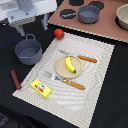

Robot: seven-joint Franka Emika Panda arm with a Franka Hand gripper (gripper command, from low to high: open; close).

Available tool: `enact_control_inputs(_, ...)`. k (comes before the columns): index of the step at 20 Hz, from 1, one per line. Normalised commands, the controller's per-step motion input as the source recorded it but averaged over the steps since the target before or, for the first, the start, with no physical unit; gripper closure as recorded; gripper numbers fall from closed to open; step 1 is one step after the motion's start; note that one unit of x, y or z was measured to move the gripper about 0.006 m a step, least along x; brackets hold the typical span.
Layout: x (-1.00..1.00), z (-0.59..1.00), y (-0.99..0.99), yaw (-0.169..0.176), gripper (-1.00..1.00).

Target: Interact with the objects in diverse but meaningful ways.

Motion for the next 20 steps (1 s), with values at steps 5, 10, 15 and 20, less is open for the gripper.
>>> enact_control_inputs(5, 0.75, 0.02, 0.63, 0.0, -1.0)
enact_control_inputs(10, 0.43, 0.0, 0.58, 0.054, -1.0)
enact_control_inputs(15, 0.31, 0.0, 0.45, 0.069, -1.0)
enact_control_inputs(20, 0.26, -0.05, 0.3, 0.016, -1.0)
